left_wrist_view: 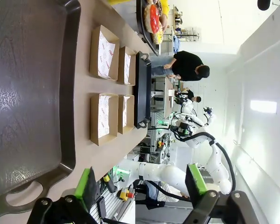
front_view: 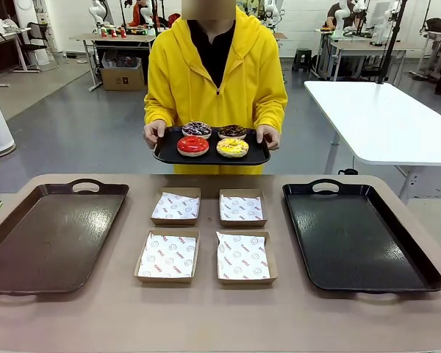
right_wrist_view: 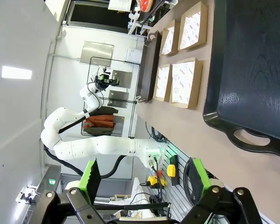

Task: Individually package the donuts and arrange them on the tray.
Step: Pick up one Paper togo box.

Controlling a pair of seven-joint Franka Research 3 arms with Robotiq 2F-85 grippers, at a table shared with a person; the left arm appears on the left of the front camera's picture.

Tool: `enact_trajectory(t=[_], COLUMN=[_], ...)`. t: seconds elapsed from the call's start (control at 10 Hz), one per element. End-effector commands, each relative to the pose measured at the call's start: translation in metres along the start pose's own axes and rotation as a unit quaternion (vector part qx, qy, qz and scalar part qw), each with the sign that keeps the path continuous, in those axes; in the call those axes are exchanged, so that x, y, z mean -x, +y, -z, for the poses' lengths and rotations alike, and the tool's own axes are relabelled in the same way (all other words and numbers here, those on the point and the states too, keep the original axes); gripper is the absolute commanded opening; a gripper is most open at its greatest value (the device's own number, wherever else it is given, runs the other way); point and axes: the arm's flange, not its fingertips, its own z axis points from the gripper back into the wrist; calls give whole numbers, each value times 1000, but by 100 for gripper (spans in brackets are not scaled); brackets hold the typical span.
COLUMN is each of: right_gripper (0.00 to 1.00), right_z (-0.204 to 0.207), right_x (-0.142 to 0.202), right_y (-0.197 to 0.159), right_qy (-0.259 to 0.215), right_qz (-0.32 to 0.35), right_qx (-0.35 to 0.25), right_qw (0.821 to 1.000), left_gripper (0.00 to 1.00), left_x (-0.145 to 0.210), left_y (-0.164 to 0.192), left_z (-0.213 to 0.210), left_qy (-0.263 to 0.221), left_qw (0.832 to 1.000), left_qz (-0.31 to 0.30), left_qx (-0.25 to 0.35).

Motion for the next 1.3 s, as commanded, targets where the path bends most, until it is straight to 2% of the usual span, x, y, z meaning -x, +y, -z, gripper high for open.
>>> enact_trajectory(t=[0.0,0.6,0.7,0.9,1.0,1.2], right_gripper=[100,100,100,100,100,100], right_z=[-1,0,17,68,97,159], right_x=[0,0,-6,-25,-41,-61], right_y=[-1,0,21,73,97,119], right_qy=[-3,0,11,73,93,126], right_qz=[-3,0,-17,-18,-4,13], right_qx=[-1,0,20,97,138,235], right_qw=[1000,1000,1000,992,986,964], left_gripper=[100,100,100,100,100,100], left_x=[0,0,0,0,0,0], left_y=[-1,-1,-1,-1,-1,-1], left_z=[1,1,1,1,1,1], left_qy=[1,1,1,1,1,1], left_qw=[1000,1000,1000,1000,1000,1000], left_qz=[4,4,4,4,4,4], left_qx=[6,6,6,6,6,6])
